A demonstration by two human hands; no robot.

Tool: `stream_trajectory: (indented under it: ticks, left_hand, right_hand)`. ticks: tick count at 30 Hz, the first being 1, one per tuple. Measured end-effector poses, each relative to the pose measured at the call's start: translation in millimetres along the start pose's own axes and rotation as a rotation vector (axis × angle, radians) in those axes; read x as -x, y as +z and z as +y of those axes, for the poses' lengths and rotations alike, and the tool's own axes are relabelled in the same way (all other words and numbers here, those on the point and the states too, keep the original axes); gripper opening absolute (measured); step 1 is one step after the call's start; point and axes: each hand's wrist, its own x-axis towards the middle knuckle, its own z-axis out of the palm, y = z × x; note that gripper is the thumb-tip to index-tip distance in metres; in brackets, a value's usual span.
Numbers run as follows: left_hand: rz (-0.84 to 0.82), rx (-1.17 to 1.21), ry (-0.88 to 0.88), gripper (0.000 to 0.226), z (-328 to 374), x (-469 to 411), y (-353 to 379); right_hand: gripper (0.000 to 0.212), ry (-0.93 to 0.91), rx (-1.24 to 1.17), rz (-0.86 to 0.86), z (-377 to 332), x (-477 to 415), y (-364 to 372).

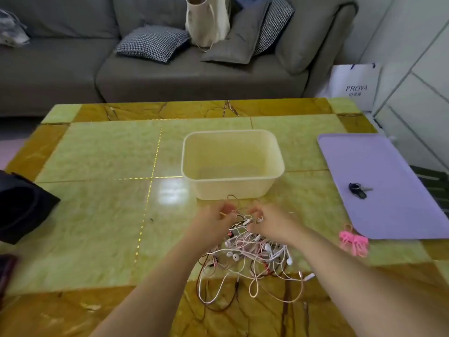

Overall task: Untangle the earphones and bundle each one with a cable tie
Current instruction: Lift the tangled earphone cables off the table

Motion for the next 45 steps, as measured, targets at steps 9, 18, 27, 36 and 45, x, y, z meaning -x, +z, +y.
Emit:
stream_trajectory:
  ticks: [9, 18, 27, 36, 45]
  left_hand:
    - [0.009, -0.308, 0.184, 0.034, -71.7, -48.0, 56.7]
    - [0.044, -0.309, 0.271, 0.036, -85.2, -49.1, 57.1]
    - [0.097, -0.355, 0.212, 0.027, -72.2, -13.2, 34.1]
    - [0.375, -0.072, 0.203, 0.026, -51.7, 38.4, -10.8]
    - [0.513, 0.533, 0.108, 0.025, -29.1, 100.2, -52.9]
  right_hand:
    - [0.029, -0.200, 0.353, 0.125, 38.3, -53.9, 38.9]
    - [0.017, -0.309, 0.263, 0.315, 50.3, -62.8, 39.7]
    - [0.016, -0.304, 0.073, 0.391, 37.6, -2.4, 1.7]
    - [0.016, -0.402, -0.021, 0.536, 21.5, 76.3, -35.8]
    - [0.031, -0.353, -0.413, 0.641, -0.6, 136.7, -38.0]
